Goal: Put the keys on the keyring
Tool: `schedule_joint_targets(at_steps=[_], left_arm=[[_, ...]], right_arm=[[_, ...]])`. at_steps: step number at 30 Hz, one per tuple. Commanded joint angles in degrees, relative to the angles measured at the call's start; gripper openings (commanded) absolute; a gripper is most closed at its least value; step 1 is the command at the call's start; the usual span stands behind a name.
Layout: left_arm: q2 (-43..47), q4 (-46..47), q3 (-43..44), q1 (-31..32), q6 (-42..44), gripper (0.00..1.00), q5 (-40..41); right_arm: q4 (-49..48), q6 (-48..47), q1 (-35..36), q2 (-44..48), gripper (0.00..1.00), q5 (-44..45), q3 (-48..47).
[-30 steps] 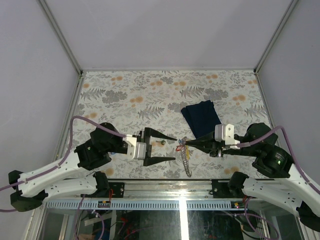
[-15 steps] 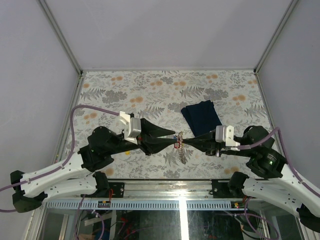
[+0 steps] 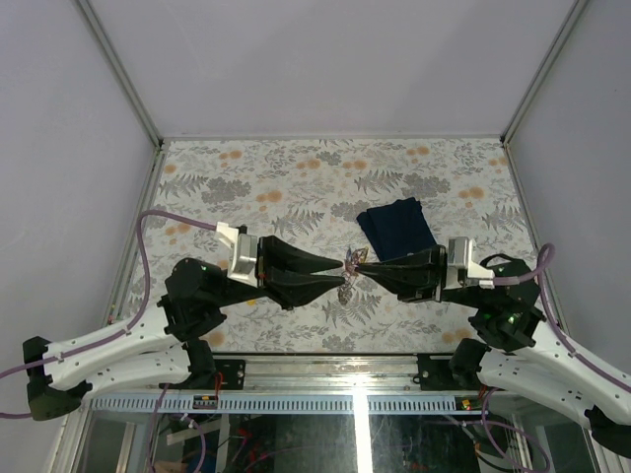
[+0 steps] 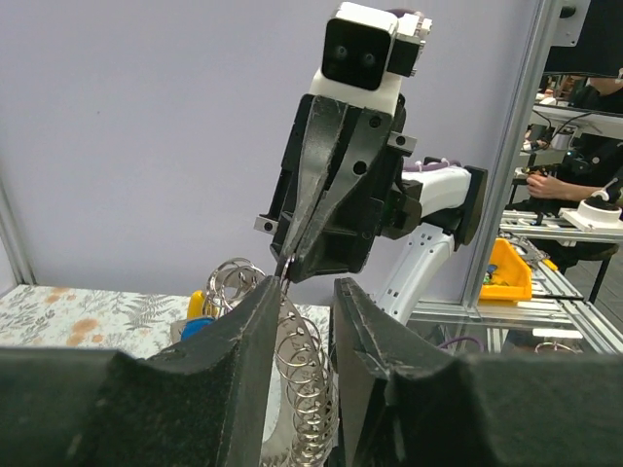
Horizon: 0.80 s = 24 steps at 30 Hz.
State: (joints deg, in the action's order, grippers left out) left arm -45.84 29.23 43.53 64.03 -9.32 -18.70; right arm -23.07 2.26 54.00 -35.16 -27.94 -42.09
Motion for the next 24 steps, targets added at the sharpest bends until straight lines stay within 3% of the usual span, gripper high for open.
schedule_joint_targets(at_steps=[1, 24], left_arm=[[-0.5, 5.0, 1.2, 0.1, -0.2, 0.31, -1.9], [-2.9, 11.4, 1.6, 0.1, -1.6, 0.30, -3.6]], right_arm=[[-13.2, 3.5, 0.0, -0.1, 0.00, 0.5, 0.4], [-17.8, 2.9, 0.0, -1.9, 0.00, -5.0, 0.6]])
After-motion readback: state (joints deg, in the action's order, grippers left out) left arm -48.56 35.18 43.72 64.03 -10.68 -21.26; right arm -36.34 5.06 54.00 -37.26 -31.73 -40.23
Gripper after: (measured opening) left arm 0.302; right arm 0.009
